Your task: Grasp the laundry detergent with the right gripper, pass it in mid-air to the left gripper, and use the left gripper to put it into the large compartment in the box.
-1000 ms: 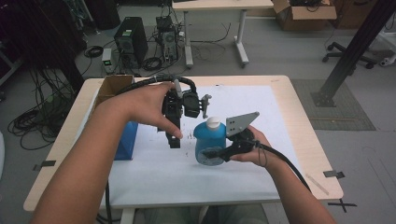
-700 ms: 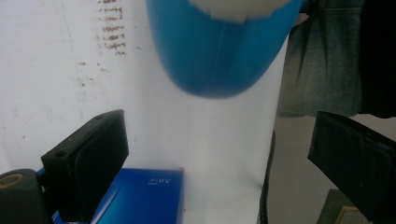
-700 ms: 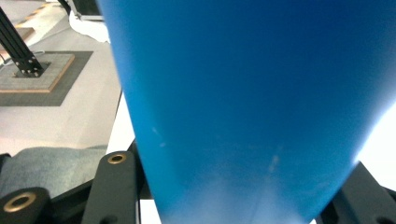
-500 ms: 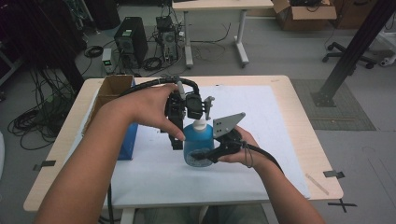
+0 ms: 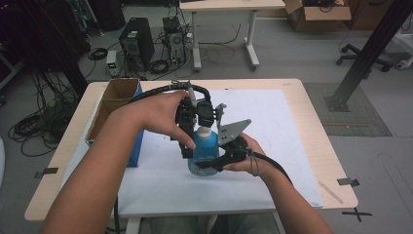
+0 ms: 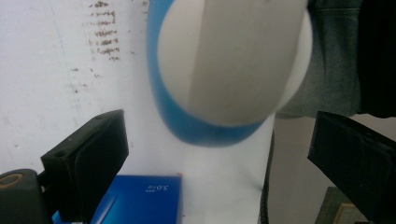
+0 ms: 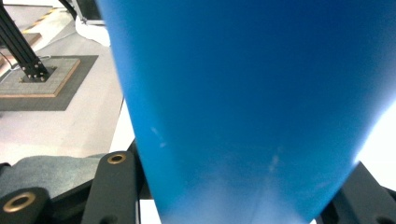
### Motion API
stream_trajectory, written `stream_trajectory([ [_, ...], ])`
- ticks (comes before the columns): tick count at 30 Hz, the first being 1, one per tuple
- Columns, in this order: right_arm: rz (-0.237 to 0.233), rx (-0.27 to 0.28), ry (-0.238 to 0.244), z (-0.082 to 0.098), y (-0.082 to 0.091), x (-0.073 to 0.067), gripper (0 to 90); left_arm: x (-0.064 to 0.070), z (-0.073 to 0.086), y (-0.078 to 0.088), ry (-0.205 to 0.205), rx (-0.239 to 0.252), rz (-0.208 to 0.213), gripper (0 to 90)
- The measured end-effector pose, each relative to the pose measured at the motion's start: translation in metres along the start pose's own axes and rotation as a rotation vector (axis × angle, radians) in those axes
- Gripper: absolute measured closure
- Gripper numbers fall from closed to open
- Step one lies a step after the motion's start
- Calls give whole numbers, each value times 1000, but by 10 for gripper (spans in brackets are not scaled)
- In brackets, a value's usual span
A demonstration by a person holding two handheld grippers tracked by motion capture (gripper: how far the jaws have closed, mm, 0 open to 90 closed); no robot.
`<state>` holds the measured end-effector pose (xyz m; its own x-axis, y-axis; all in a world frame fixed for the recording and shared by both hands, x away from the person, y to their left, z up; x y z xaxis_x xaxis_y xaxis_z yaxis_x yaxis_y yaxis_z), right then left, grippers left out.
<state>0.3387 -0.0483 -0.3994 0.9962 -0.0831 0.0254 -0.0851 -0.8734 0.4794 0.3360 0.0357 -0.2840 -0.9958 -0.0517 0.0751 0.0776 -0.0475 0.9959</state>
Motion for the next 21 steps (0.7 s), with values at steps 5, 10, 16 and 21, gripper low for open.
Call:
stream_trajectory([
  [5, 1, 7, 0, -1, -2, -1, 459, 2, -4, -2, -9, 4, 1, 53],
  [10, -4, 7, -4, -2, -6, -3, 458, 2, -7, -7, -13, 4, 4, 53],
  [16, -2, 10, -5, -4, -8, -3, 458, 4, -10, -10, -29, 7, 2, 53],
  [21, -2, 10, -4, -5, -9, -3, 458, 5, -12, -11, -35, 8, -5, 53],
])
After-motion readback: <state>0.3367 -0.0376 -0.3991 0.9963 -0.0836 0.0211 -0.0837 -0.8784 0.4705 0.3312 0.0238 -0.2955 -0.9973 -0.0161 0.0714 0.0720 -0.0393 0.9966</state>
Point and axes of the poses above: each handheld gripper's, and its own axes: y roughly backward along the jaws, z roughly out of its underside, x roughly to its right, the point moved 6 cm from there along -y, roughly forward along the jaws, and after that the axes turned 4 degrees about z, right-handed, at the moved point
